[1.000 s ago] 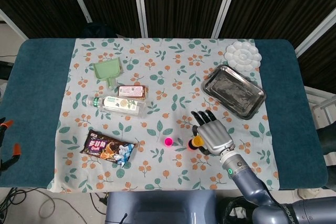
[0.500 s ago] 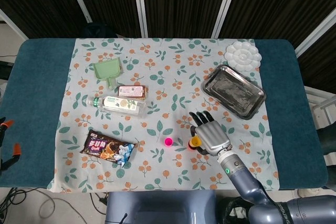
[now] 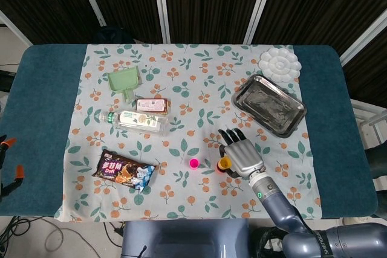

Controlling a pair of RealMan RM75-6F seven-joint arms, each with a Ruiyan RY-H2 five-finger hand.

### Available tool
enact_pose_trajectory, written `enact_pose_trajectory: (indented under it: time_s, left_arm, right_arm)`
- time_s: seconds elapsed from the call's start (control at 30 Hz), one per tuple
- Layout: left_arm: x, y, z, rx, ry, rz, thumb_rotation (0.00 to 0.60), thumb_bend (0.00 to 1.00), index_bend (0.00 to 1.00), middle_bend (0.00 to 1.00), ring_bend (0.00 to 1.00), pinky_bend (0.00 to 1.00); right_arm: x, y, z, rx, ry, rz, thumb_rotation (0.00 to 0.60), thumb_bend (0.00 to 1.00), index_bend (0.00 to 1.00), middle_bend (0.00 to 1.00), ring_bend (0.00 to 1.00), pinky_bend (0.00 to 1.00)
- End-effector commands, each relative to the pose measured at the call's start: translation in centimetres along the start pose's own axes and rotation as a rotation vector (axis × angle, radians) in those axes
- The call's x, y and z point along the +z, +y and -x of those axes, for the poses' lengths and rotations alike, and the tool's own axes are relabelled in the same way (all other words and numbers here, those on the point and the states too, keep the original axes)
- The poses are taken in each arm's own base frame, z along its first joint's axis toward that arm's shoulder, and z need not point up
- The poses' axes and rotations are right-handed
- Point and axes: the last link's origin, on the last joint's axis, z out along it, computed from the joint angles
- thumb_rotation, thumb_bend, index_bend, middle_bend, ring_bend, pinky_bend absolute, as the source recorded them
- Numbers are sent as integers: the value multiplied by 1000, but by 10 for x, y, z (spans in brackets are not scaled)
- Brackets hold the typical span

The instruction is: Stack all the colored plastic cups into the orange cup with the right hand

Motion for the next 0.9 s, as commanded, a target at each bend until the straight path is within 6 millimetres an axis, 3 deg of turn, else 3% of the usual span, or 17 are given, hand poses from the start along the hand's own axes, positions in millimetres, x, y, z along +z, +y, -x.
enact_pose_trajectory:
  time_s: [0.03,0.3,0.4,0.5,0.6,0.9]
  left_arm:
    - [0,0,0,0,-1,1,600,467,178,67,0,9]
    - [0,0,0,1,-1,0,600,467,178,67,0,9]
    - [0,0,0,1,-1,2,600,467,178,67,0,9]
    - [0,0,0,0,0,2,600,467,178,67,0,9]
    - [0,0,0,0,0,1,600,467,178,67,0,9]
    - [0,1,0,0,-1,3,600,467,178,67,0,9]
  right_arm:
    - [0,1,2,0,-4,2,600,384,487,0,1,71]
    - [1,2,6,-2,-18,4,600,384,485,0,1,71]
    - [1,2,9,-7,-27,6,600,383,364,0,2,71]
    - [0,4,11,-22,-39,9,600,383,174,0,2,71]
    - [0,5,11,-24,-39,15,600,383,109,0,2,71]
    - [-1,20,-8,-8,14,79,600,383,124,0,2,71]
